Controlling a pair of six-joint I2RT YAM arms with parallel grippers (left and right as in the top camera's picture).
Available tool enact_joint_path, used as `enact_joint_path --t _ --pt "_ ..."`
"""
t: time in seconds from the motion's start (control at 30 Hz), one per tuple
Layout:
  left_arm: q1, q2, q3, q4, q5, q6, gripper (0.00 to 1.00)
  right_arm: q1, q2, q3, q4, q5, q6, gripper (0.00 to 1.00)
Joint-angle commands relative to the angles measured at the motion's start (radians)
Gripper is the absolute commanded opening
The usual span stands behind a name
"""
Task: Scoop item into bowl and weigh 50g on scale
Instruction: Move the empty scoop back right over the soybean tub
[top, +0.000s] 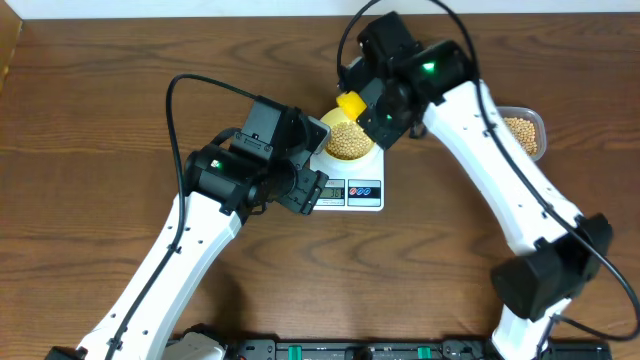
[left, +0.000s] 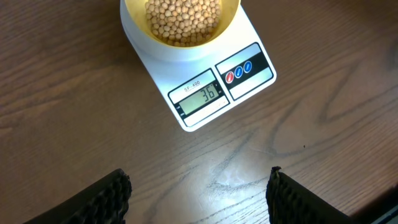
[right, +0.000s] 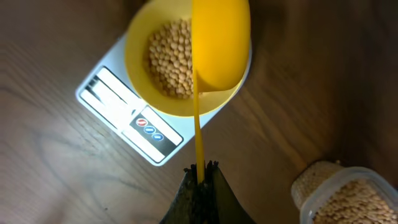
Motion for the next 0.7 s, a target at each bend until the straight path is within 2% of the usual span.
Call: enact_joint_path --t 0.0,0.27,0.53,0.67 --pt "-0.001 -0.020 -0.002 0.001 -0.006 0.010 0.73 -0.026 -0.081 0.035 -0.005 -0.002 0.045 0.01" --pt "-0.001 -0.020 -0.002 0.001 -0.006 0.010 0.73 -0.148 -0.114 0.033 -0.112 0.285 0.236 0.01" --pt "-0.001 -0.020 -0.002 0.001 -0.006 0.010 0.73 -0.310 -0.111 0.014 -0.218 0.352 0.423 0.01" --pt "-0.001 -0.020 -0.002 0.001 -0.006 0.010 0.73 -0.371 -0.111 0.013 -0.237 0.369 0.454 0.01"
